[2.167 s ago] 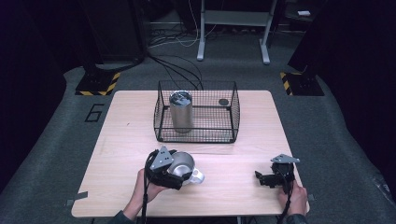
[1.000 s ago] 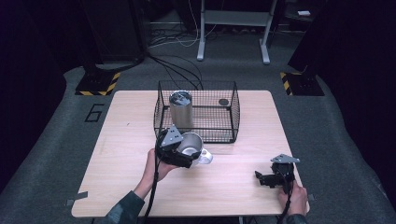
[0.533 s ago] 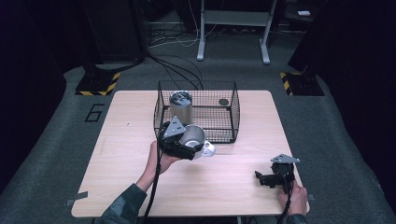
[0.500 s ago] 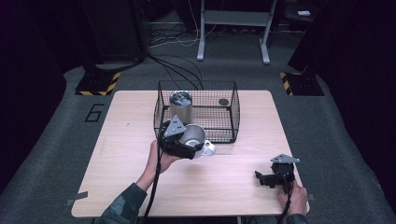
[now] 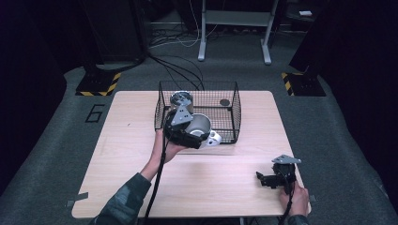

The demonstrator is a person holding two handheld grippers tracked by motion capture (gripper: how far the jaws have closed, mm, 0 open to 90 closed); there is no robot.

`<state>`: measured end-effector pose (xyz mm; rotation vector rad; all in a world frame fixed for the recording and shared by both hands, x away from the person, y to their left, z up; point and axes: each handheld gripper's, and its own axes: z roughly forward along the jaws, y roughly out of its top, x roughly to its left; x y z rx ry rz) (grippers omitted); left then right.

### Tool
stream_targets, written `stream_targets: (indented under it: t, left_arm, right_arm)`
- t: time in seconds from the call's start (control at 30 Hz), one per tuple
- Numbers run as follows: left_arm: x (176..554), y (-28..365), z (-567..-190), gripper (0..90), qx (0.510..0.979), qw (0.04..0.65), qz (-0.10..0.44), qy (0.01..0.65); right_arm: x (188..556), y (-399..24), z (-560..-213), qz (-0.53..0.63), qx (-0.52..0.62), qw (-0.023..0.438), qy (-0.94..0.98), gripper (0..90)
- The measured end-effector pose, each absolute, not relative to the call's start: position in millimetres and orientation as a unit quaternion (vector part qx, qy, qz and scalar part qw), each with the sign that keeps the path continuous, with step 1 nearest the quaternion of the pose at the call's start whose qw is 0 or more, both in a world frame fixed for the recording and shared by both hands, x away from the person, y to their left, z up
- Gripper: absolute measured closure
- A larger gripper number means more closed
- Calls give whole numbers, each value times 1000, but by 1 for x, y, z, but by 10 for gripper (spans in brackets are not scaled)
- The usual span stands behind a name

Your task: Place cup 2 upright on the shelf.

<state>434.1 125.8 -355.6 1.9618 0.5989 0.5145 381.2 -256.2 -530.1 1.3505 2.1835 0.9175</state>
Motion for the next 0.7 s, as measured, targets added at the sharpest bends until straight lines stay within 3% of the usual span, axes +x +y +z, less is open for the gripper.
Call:
stream_targets:
  t: [0.7]
  left_arm:
    - [467, 108, -338, 64, 796, 500, 221, 262]
  right_arm:
    - [381, -256, -530, 329, 485, 206, 784, 0]
